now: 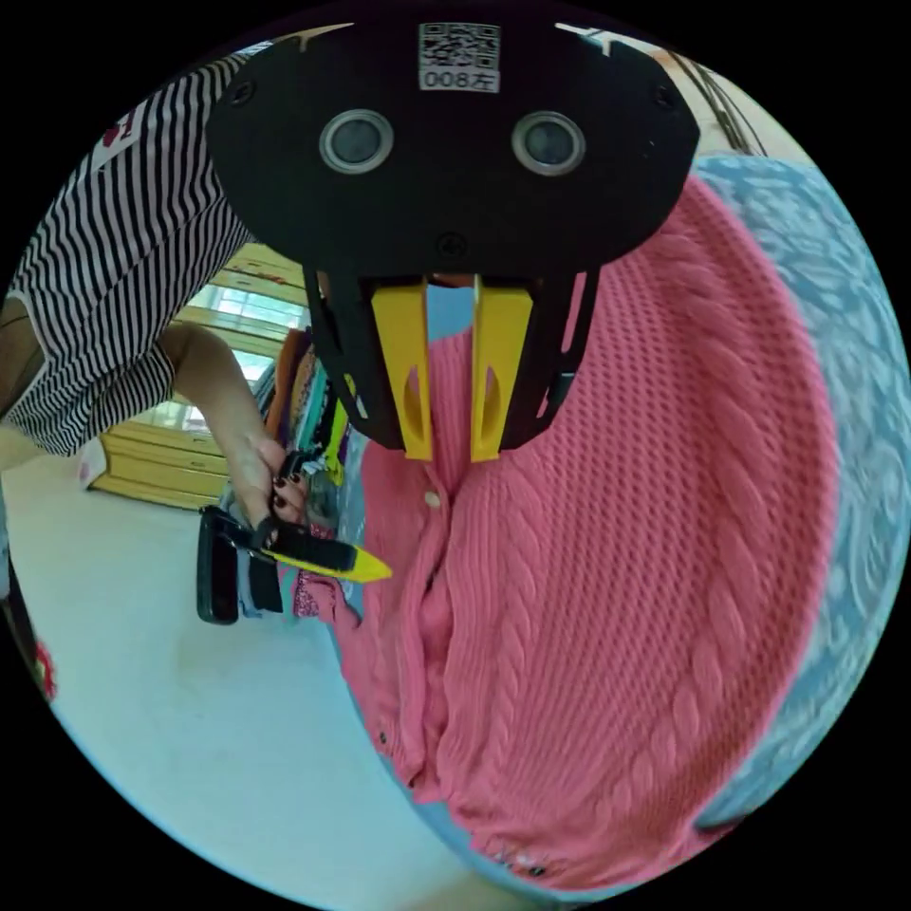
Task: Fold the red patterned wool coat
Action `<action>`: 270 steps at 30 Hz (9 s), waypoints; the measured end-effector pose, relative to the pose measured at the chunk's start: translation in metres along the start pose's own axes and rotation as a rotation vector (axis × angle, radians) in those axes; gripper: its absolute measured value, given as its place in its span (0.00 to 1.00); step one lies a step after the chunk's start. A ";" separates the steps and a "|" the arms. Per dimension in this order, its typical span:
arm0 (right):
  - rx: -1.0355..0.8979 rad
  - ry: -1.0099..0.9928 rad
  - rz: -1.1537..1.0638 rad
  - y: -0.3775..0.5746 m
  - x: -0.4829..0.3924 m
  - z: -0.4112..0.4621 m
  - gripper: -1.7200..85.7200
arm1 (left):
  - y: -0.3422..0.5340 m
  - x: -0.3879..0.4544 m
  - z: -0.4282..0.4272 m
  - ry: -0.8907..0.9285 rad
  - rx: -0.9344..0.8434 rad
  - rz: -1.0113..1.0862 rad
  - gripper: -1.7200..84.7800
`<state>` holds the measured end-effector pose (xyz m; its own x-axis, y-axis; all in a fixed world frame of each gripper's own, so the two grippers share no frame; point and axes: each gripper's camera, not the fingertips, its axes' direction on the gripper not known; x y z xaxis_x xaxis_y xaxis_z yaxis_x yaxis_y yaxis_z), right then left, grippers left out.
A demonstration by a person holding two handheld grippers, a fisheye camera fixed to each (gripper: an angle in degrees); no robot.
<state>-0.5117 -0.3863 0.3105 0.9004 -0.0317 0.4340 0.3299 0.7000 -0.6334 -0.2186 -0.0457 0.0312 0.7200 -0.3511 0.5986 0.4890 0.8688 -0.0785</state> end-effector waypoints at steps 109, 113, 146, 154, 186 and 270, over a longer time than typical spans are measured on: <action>0.547 0.114 0.426 0.070 0.300 0.063 0.13 | 0.093 0.229 0.385 0.183 -0.243 0.066 0.02; 0.567 0.037 0.474 0.063 0.318 0.060 0.07 | 0.097 0.223 0.384 0.190 -0.235 0.069 0.02; 0.583 -0.310 0.314 -0.007 0.280 -0.022 0.04 | 0.136 0.086 0.348 0.203 -0.149 -0.151 0.08; 0.622 -0.302 0.271 -0.032 0.238 -0.052 0.04 | 0.154 0.057 0.290 0.282 -0.015 -0.111 0.06; 0.166 0.333 -0.012 -0.245 0.010 -0.024 0.10 | 0.148 -0.078 0.207 0.252 0.004 -0.160 0.13; 0.337 0.392 0.093 -0.139 0.194 -0.143 0.12 | -0.439 0.118 -0.187 -0.667 0.348 0.293 0.11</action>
<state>-0.3427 -0.5923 0.3909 0.9813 -0.1779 0.0729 0.1922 0.9010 -0.3889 -0.2561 -0.5341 -0.0123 0.2959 0.0947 0.9505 0.0656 0.9907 -0.1191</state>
